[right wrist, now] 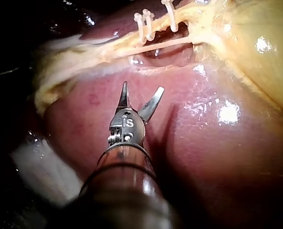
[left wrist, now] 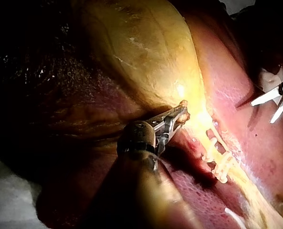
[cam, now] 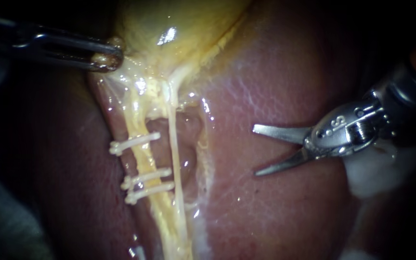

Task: Go to the cutting position left tube

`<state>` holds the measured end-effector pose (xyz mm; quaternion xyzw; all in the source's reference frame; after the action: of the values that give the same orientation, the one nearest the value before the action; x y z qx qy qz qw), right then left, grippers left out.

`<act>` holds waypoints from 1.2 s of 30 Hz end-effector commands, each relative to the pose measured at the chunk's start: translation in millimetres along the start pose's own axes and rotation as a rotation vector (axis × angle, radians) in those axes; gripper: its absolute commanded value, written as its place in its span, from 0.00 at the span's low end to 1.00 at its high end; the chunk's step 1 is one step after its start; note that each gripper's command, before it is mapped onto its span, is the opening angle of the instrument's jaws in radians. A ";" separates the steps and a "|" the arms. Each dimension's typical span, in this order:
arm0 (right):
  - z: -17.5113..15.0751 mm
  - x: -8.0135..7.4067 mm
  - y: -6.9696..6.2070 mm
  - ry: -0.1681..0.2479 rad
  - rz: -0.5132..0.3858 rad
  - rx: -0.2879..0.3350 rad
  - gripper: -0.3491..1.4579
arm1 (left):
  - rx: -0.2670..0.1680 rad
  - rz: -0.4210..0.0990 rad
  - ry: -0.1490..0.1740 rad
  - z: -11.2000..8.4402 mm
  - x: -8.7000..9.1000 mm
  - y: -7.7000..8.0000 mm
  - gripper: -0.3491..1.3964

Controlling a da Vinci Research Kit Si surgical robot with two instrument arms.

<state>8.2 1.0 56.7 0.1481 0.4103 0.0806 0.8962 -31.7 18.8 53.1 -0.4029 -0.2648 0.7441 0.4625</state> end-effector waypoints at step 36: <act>12.8 2.8 -1.3 0.066 0.177 0.241 0.95 | 0.006 -0.001 0.004 0.6 -0.2 0.4 0.00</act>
<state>20.0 -2.1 62.5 0.2897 0.4313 0.1147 0.8467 -32.3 18.4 53.1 -0.4028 -0.2617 0.7438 0.4648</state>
